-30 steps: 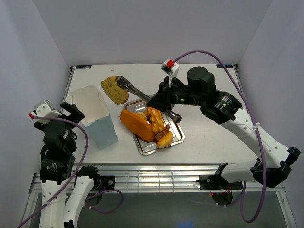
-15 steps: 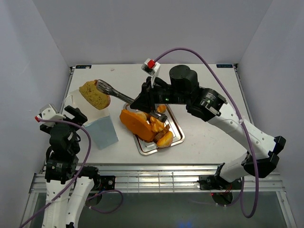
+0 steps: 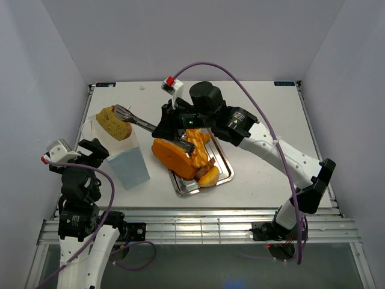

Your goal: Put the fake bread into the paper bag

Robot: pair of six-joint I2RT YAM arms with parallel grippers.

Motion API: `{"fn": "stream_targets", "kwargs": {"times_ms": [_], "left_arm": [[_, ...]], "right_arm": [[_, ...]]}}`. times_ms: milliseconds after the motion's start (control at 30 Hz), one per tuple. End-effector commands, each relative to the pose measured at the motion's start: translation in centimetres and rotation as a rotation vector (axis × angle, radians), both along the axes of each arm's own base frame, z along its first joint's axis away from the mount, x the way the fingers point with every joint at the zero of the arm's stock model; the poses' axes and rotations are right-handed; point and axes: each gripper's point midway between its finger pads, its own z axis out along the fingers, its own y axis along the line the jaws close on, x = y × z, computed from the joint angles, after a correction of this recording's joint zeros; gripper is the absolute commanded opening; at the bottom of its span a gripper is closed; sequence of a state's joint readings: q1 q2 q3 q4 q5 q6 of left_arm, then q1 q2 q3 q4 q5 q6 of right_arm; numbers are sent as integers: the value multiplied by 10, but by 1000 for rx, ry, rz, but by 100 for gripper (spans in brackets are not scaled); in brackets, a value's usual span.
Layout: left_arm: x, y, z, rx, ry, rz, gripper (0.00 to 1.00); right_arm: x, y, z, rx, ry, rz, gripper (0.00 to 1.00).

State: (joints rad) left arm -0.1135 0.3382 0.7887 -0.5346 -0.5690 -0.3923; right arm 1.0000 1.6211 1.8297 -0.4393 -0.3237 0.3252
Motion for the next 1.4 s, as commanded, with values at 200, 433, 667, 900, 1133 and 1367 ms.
{"fn": "stream_targets", "kwargs": {"times_ms": [200, 433, 667, 900, 1133, 1367], "left_arm": [[1, 0, -1, 4, -21, 1, 95], [-1, 1, -1, 2, -31, 6, 94], [0, -1, -1, 1, -35, -8, 94], [-1, -3, 0, 3, -40, -15, 94], [-1, -4, -1, 3, -42, -25, 94], [-1, -4, -1, 5, -42, -25, 94]], "right_arm": [[-2, 13, 35, 108, -38, 26, 15], [1, 21, 23, 89, -14, 26, 28], [-1, 27, 23, 88, -3, 39, 38], [-3, 26, 33, 104, -11, 42, 40], [-8, 7, 42, 117, -33, 12, 40], [-13, -23, 24, 86, -38, -59, 40]]}}
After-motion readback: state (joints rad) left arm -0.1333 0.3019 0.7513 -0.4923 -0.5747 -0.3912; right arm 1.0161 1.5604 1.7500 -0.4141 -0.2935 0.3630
